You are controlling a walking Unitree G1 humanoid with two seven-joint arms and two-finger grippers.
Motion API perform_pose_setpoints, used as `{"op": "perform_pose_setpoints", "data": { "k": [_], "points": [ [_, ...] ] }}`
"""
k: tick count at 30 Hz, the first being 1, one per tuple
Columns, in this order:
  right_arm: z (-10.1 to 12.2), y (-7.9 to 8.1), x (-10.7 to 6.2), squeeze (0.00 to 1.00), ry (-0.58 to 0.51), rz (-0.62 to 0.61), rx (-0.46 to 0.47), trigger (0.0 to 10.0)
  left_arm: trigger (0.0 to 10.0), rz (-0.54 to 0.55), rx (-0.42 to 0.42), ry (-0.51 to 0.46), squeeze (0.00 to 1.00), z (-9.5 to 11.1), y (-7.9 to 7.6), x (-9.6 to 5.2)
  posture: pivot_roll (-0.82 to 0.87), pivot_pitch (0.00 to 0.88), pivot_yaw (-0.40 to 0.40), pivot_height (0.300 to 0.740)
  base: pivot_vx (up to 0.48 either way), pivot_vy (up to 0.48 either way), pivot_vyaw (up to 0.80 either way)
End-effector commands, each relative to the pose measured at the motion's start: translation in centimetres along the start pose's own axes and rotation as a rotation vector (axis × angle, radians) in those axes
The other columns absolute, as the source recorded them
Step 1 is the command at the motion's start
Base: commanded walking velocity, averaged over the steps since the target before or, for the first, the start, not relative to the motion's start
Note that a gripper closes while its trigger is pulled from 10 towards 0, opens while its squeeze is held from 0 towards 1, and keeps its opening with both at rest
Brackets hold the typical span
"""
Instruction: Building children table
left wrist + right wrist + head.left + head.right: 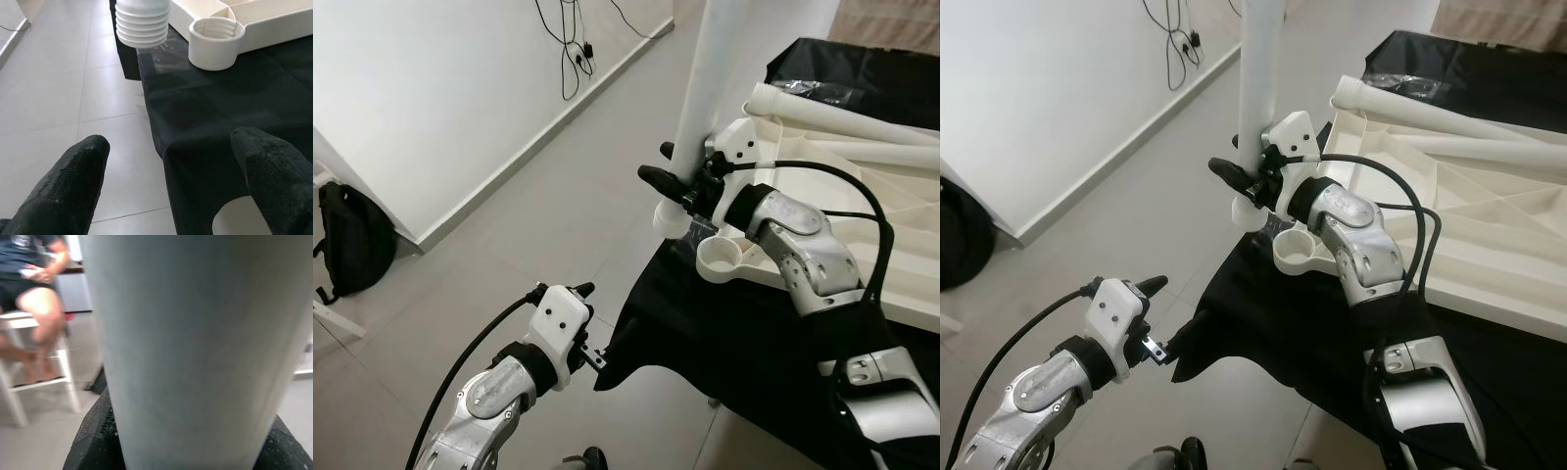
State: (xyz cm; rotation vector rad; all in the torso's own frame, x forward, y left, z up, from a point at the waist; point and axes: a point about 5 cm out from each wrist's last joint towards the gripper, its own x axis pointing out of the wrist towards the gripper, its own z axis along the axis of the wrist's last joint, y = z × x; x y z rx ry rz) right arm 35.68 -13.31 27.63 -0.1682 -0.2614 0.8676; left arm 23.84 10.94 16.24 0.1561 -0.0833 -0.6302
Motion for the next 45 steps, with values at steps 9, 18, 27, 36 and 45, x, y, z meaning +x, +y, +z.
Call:
{"op": "perform_pose_setpoints", "data": {
  "k": [9,18,27,36,45],
  "points": [
    [4.2,-2.3,-2.3,0.0,-0.194,0.224,0.121,10.0,10.0,-0.038,0.025,-0.013,0.0,0.2,-1.6,-0.6,-0.03,0.332,0.024,0.74,0.0,0.0,0.0],
    [4.4,-3.6,-4.2,0.0,-0.203,0.303,0.175,10.0,10.0,-0.063,0.039,-0.018,0.0,0.4,-2.3,-1.0,-0.01,0.355,0.032,0.74,0.0,0.0,0.0],
    [2.8,-4.3,-5.3,0.0,-0.094,0.321,0.149,10.0,10.0,-0.073,0.04,-0.009,0.0,0.4,-2.6,-1.4,-0.01,0.359,0.042,0.74,0.0,0.0,0.0],
    [3.6,-5.5,-7.0,0.0,-0.102,0.297,0.143,10.0,10.0,-0.071,0.044,-0.001,0.0,0.3,-2.7,-1.6,0.0,0.349,0.049,0.74,0.0,0.0,0.0],
    [3.4,-5.2,-8.6,0.0,-0.092,0.347,0.178,10.0,10.0,-0.07,0.051,0.008,0.0,0.2,-2.7,-1.7,0.0,0.337,0.06,0.74,0.0,0.0,0.0]
  ]
}}
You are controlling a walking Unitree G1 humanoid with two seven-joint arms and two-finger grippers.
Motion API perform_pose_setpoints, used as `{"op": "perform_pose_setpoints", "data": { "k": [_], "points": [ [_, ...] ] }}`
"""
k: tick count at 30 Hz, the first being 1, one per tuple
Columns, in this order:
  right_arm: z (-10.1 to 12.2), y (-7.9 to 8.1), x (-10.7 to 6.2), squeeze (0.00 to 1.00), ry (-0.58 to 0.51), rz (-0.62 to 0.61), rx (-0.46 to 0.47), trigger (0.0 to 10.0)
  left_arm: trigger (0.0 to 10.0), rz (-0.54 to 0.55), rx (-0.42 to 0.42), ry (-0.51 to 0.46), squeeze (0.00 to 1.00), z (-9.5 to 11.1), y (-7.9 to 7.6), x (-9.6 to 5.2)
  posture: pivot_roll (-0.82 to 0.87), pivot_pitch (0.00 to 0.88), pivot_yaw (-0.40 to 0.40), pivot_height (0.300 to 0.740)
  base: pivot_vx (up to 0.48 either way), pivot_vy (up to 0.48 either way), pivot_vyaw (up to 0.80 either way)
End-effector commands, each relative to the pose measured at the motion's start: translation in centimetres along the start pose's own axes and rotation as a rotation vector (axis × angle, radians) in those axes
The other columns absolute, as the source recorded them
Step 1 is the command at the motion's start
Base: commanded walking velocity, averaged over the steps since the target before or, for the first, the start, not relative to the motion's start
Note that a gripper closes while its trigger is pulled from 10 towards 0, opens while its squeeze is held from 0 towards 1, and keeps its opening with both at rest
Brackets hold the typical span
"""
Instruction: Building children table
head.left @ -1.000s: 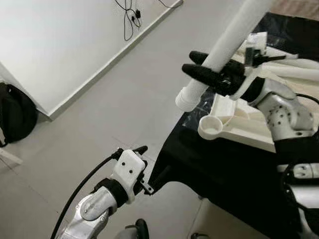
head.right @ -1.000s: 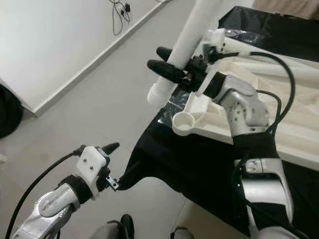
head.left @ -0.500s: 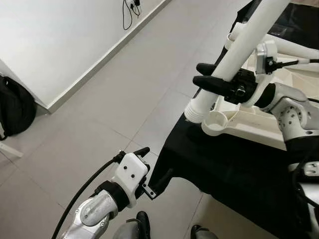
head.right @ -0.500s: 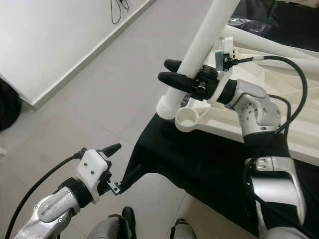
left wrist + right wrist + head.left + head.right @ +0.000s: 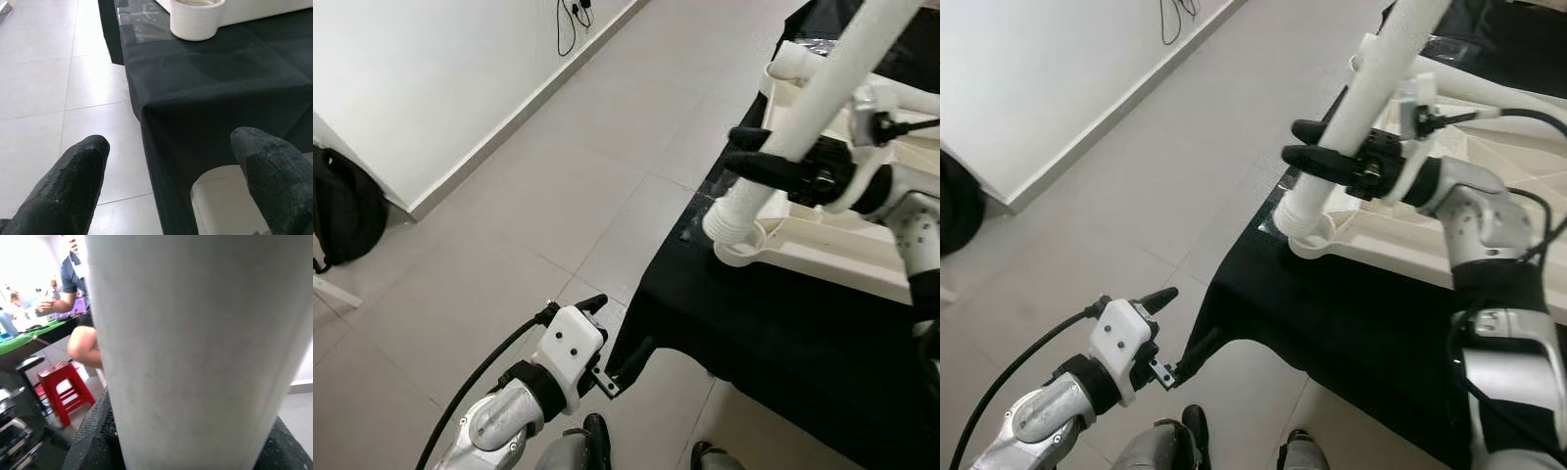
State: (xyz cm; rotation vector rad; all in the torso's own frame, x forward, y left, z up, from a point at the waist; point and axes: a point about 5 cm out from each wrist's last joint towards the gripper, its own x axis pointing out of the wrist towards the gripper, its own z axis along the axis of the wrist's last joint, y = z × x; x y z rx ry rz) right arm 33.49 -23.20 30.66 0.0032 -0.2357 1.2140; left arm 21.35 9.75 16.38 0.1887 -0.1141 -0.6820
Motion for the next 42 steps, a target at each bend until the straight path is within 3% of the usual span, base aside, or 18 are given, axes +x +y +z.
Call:
{"op": "perform_pose_setpoints", "data": {
  "k": [1,6,13,22,32,35,42],
  "points": [
    [0.0,0.5,-0.1,0.0,0.014,0.033,-0.007,10.0,10.0,-0.021,0.013,0.033,0.0,-0.4,-0.4,-0.5,0.0,0.337,0.063,0.74,0.0,0.0,0.0],
    [-0.6,0.6,-0.2,0.0,0.047,0.03,-0.024,10.0,10.0,-0.024,0.016,0.035,0.0,-0.4,-0.3,-0.5,0.0,0.337,0.066,0.74,0.0,0.0,0.0],
    [-2.2,-0.3,-0.1,0.0,0.142,-0.086,-0.101,10.0,10.0,-0.026,0.028,0.037,0.0,-0.3,-0.1,-0.4,0.0,0.342,0.071,0.74,0.0,0.0,0.0],
    [-2.5,-0.3,-0.3,0.0,0.168,-0.103,-0.099,10.0,10.0,-0.023,0.032,0.036,0.0,-0.3,-0.1,-0.3,0.0,0.347,0.071,0.74,0.0,0.0,0.0],
    [-3.0,1.4,1.0,0.0,0.293,0.064,-0.147,10.0,10.0,-0.021,0.033,0.037,0.0,-0.3,0.0,-0.3,0.0,0.351,0.071,0.74,0.0,0.0,0.0],
    [-3.3,2.1,2.2,0.0,0.367,0.13,-0.218,10.0,10.0,-0.021,0.034,0.038,0.0,-0.3,0.1,-0.3,0.0,0.351,0.072,0.74,0.0,0.0,0.0],
    [-3.0,2.4,2.9,0.0,0.378,0.161,-0.24,10.0,10.0,-0.021,0.035,0.037,0.0,-0.4,0.1,-0.3,0.0,0.35,0.066,0.74,0.0,0.0,0.0]
  ]
}}
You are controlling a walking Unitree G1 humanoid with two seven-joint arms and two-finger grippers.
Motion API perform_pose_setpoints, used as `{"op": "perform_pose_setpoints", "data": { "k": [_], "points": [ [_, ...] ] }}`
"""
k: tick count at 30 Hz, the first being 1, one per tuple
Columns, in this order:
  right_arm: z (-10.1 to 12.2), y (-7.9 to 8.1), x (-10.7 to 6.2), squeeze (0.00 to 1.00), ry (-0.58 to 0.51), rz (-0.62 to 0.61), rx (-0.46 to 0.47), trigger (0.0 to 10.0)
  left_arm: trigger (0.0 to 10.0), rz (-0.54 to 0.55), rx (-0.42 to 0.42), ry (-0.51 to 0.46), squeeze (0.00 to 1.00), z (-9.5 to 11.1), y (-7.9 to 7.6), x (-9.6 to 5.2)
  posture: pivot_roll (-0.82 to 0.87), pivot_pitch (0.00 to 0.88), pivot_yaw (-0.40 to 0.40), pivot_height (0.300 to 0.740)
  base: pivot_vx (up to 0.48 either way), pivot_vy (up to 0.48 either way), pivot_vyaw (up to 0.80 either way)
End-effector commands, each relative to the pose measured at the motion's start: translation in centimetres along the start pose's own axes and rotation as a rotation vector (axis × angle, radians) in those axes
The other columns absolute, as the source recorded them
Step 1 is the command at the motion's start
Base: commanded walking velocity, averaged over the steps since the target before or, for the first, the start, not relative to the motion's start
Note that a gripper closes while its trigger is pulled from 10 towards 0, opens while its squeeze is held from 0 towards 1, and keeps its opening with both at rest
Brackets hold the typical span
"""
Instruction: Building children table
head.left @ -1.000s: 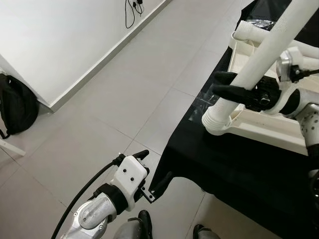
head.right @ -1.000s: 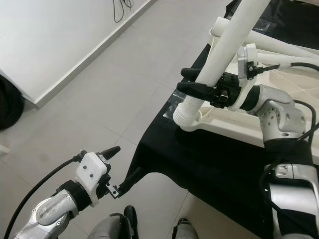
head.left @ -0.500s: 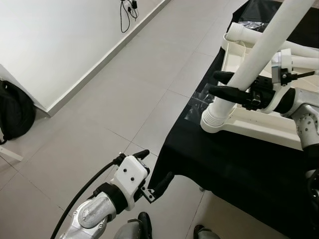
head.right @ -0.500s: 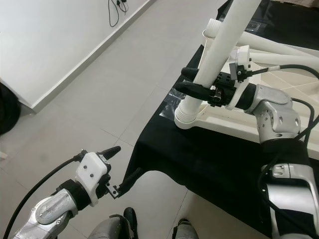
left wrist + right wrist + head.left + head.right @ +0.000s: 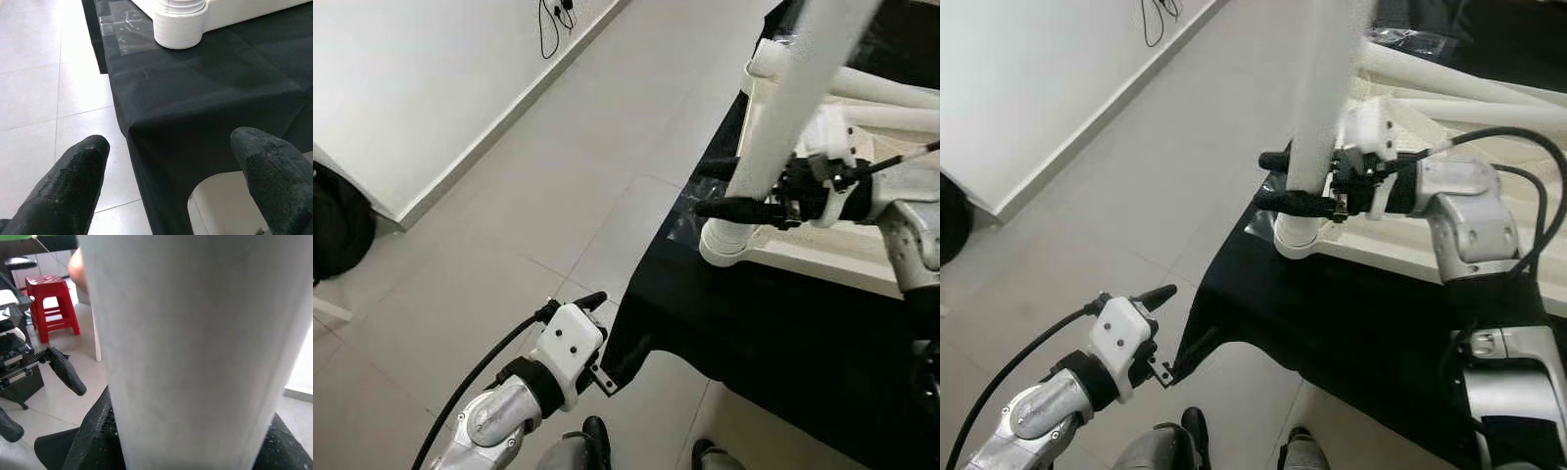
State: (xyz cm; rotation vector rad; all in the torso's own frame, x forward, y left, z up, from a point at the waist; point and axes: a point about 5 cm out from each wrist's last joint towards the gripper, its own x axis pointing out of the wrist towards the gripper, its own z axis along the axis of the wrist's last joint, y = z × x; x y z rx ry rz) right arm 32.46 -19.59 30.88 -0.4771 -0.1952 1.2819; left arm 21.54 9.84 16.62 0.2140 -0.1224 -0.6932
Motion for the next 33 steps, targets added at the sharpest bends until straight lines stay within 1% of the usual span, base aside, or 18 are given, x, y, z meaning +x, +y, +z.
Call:
{"op": "perform_pose_setpoints", "data": {
  "k": [1,7,8,17,18,19,20,21,22,23,24,26,27,29,30,31,32,33],
  "points": [
    [-2.7,1.1,0.7,0.0,0.086,0.054,0.095,10.0,10.0,-0.009,0.009,0.038,0.0,-0.5,-0.2,-0.4,0.0,0.35,0.066,0.74,0.0,0.0,0.0],
    [-2.1,1.1,0.9,0.0,0.119,0.091,0.061,10.0,10.0,-0.003,0.01,0.036,0.0,-0.5,-0.2,-0.3,-0.01,0.352,0.062,0.74,0.0,0.0,0.0],
    [-1.5,1.0,0.9,0.0,0.114,0.106,0.055,10.0,10.0,-0.001,0.009,0.035,0.0,-0.5,-0.2,-0.3,-0.01,0.351,0.06,0.74,0.0,0.0,0.0],
    [-1.0,0.8,1.2,0.0,0.081,0.1,0.063,10.0,10.0,-0.001,0.008,0.035,0.0,-0.5,-0.2,-0.3,-0.01,0.351,0.059,0.74,0.0,0.0,0.0],
    [-0.8,0.4,1.7,0.0,0.052,0.047,0.079,10.0,10.0,-0.001,0.007,0.035,0.0,-0.5,-0.2,-0.2,-0.01,0.351,0.059,0.74,0.0,0.0,0.0],
    [-0.8,0.4,1.7,0.0,0.052,0.047,0.079,10.0,10.0,-0.001,0.007,0.035,0.0,-0.5,-0.2,-0.2,-0.01,0.351,0.059,0.74,0.0,0.0,0.0],
    [-0.9,-0.2,2.4,0.0,0.031,-0.035,0.118,10.0,10.0,-0.001,0.007,0.035,0.0,-0.5,-0.2,-0.2,-0.02,0.353,0.06,0.74,0.0,0.0,0.0],
    [-0.9,-0.2,2.4,0.0,0.031,-0.035,0.118,10.0,10.0,-0.001,0.007,0.035,0.0,-0.5,-0.2,-0.2,-0.02,0.353,0.06,0.74,0.0,0.0,0.0],
    [-1.2,-0.4,2.9,0.0,0.028,-0.095,0.145,10.0,10.0,-0.001,0.006,0.035,0.0,-0.5,-0.2,-0.2,-0.02,0.354,0.059,0.74,0.0,0.0,0.0],
    [-1.2,-0.4,2.9,0.0,0.028,-0.095,0.145,10.0,10.0,-0.001,0.006,0.035,0.0,-0.5,-0.2,-0.2,-0.02,0.354,0.059,0.74,0.0,0.0,0.0],
    [-2.0,-0.3,3.2,0.0,0.04,-0.157,0.173,10.0,10.0,-0.002,0.005,0.035,0.0,-0.5,-0.2,-0.2,-0.02,0.354,0.058,0.74,0.0,0.0,0.0],
    [-2.0,-0.3,3.2,0.0,0.04,-0.157,0.173,10.0,10.0,-0.002,0.005,0.035,0.0,-0.5,-0.2,-0.2,-0.02,0.354,0.058,0.74,0.0,0.0,0.0],
    [-2.8,-0.2,3.3,0.0,0.058,-0.218,0.2,10.0,10.0,-0.002,0.005,0.035,0.0,-0.5,-0.2,-0.2,-0.02,0.355,0.056,0.74,0.0,0.0,0.0],
    [-2.8,-0.2,3.3,0.0,0.058,-0.218,0.2,10.0,10.0,-0.002,0.005,0.035,0.0,-0.5,-0.2,-0.2,-0.02,0.355,0.056,0.74,0.0,0.0,0.0],
    [-3.6,-0.1,3.0,0.0,0.081,-0.307,0.228,10.0,10.0,-0.001,0.006,0.035,0.0,-0.6,-0.2,-0.2,-0.02,0.354,0.053,0.74,0.0,0.0,0.0],
    [-4.5,0.0,2.4,0.0,0.089,-0.457,0.277,10.0,10.0,-0.001,0.005,0.036,0.0,-0.6,-0.2,-0.2,-0.03,0.352,0.048,0.74,0.0,0.0,0.0],
    [-4.5,0.0,2.4,0.0,0.089,-0.457,0.277,10.0,10.0,-0.001,0.005,0.036,0.0,-0.6,-0.2,-0.2,-0.03,0.352,0.048,0.74,0.0,0.0,0.0],
    [-5.1,0.1,1.9,0.0,0.096,-0.559,0.31,10.0,10.0,0.0,0.005,0.037,0.0,-0.7,-0.2,-0.2,-0.04,0.352,0.044,0.74,0.0,0.0,0.0]
  ]
}}
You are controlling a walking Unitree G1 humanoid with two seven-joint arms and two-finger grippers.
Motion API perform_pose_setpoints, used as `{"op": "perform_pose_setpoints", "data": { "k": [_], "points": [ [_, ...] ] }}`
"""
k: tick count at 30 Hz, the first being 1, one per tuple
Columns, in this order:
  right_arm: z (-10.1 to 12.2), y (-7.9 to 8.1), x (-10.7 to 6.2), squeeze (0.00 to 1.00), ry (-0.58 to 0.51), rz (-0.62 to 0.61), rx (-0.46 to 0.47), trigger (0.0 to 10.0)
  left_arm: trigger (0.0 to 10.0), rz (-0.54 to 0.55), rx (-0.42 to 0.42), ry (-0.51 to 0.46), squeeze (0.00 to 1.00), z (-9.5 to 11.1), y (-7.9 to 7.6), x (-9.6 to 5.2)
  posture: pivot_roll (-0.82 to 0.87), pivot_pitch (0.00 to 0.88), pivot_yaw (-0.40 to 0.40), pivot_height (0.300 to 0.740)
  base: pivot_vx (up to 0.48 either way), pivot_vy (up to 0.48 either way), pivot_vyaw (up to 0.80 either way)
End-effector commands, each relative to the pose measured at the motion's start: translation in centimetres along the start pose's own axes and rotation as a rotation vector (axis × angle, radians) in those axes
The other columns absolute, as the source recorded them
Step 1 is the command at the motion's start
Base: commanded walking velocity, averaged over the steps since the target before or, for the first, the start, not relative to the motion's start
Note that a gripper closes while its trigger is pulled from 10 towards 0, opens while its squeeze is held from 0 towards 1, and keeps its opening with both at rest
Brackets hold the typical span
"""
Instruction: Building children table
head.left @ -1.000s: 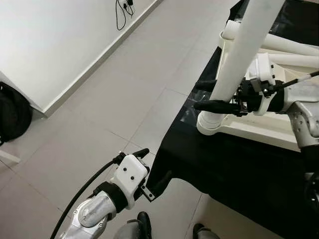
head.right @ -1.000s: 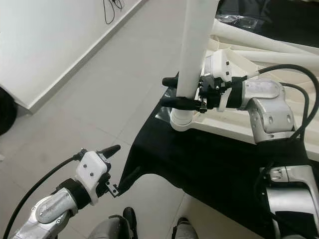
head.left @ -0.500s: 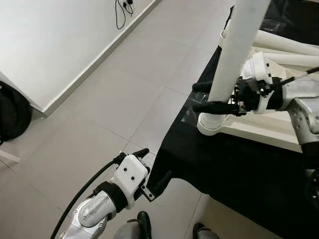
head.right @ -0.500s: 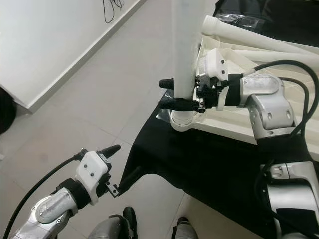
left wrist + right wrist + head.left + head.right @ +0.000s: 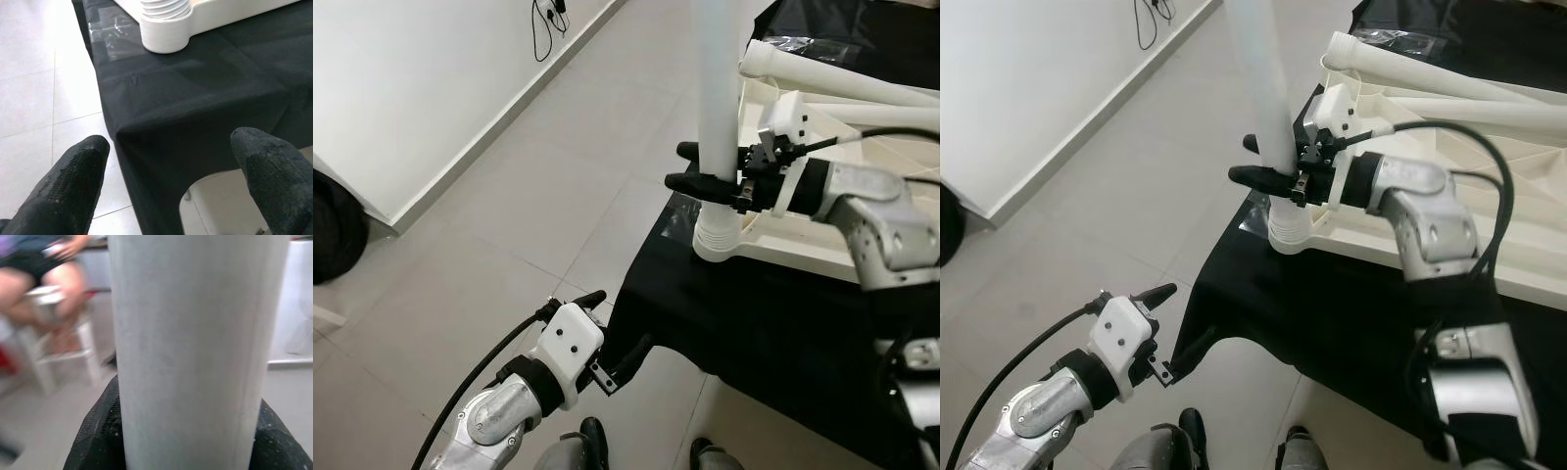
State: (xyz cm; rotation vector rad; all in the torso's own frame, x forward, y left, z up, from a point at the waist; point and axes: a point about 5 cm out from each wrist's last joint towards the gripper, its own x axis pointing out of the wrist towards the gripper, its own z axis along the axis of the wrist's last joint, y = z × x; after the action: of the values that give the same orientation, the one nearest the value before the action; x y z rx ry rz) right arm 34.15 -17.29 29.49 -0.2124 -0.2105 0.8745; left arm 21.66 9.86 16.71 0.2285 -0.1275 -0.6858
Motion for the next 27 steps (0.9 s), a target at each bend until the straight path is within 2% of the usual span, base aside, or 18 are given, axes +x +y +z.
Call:
{"op": "perform_pose_setpoints", "data": {
  "k": [1,3,4,5,7,10,13,16,17,18,20,24,25,26,27],
  "points": [
    [-3.7,-0.7,-1.1,0.0,0.162,-0.14,0.077,10.0,10.0,-0.007,-0.01,0.036,0.0,-0.7,-0.3,-0.3,-0.04,0.352,0.044,0.74,0.0,0.0,0.0],
    [-5.2,-0.2,-2.7,0.0,0.137,-0.373,0.131,10.0,10.0,-0.006,-0.011,0.038,0.0,-0.8,-0.2,-0.3,-0.04,0.347,0.049,0.74,0.0,0.0,0.0],
    [-5.7,0.2,-3.3,0.0,0.126,-0.432,0.149,10.0,10.0,-0.005,-0.012,0.038,0.0,-0.8,-0.2,-0.3,-0.04,0.347,0.049,0.74,0.0,0.0,0.0],
    [-5.7,0.2,-3.3,0.0,0.126,-0.432,0.149,10.0,10.0,-0.005,-0.012,0.038,0.0,-0.8,-0.2,-0.3,-0.04,0.347,0.049,0.74,0.0,0.0,0.0],
    [-6.6,1.2,-4.6,0.0,0.07,-0.554,0.197,10.0,10.0,-0.003,-0.012,0.041,0.0,-1.0,0.0,-0.3,-0.05,0.338,0.063,0.74,0.0,0.0,0.0],
    [-6.8,1.4,-5.0,0.0,0.05,-0.602,0.216,10.0,10.0,-0.003,-0.011,0.042,0.0,-1.0,0.0,-0.3,-0.05,0.338,0.063,0.74,0.0,0.0,0.0],
    [-6.5,2.7,-5.1,0.0,-0.024,-0.687,0.198,10.0,10.0,-0.013,0.0,0.049,0.0,-1.2,0.1,-0.3,-0.05,0.313,0.074,0.74,0.0,0.0,0.0],
    [-6.7,3.6,-5.1,0.0,-0.02,-0.72,0.179,10.0,10.0,-0.016,0.003,0.051,0.0,-1.3,0.2,-0.2,-0.05,0.309,0.075,0.74,0.0,0.0,0.0],
    [-7.3,4.7,-5.4,0.0,0.009,-0.802,0.18,10.0,10.0,-0.016,0.004,0.053,0.0,-1.4,0.3,-0.2,-0.05,0.305,0.077,0.74,0.0,0.0,0.0],
    [-7.3,4.7,-5.4,0.0,0.009,-0.802,0.18,10.0,10.0,-0.016,0.004,0.053,0.0,-1.4,0.3,-0.2,-0.05,0.305,0.077,0.74,0.0,0.0,0.0],
    [-8.0,5.9,-5.7,0.0,0.032,-0.873,0.221,10.0,10.0,-0.016,0.008,0.055,0.0,-1.5,0.4,-0.2,-0.04,0.297,0.082,0.74,0.0,0.0,0.0],
    [-8.2,6.5,-5.8,0.0,0.039,-0.905,0.244,10.0,10.0,-0.016,0.01,0.057,0.0,-1.5,0.5,-0.2,-0.04,0.296,0.085,0.74,0.0,0.0,0.0],
    [-7.9,6.9,-5.3,0.0,0.023,-0.857,0.249,10.0,10.0,-0.016,0.011,0.059,0.0,-1.6,0.5,-0.2,-0.04,0.291,0.094,0.74,0.0,0.0,0.0],
    [-7.1,7.4,-3.8,0.0,-0.02,-0.676,0.256,10.0,10.0,-0.018,0.014,0.062,0.0,-1.7,0.6,-0.2,-0.04,0.292,0.1,0.74,0.0,0.0,0.0],
    [-7.1,7.4,-3.8,0.0,-0.02,-0.676,0.256,10.0,10.0,-0.018,0.014,0.062,0.0,-1.7,0.6,-0.2,-0.04,0.292,0.1,0.74,0.0,0.0,0.0]
  ]
}}
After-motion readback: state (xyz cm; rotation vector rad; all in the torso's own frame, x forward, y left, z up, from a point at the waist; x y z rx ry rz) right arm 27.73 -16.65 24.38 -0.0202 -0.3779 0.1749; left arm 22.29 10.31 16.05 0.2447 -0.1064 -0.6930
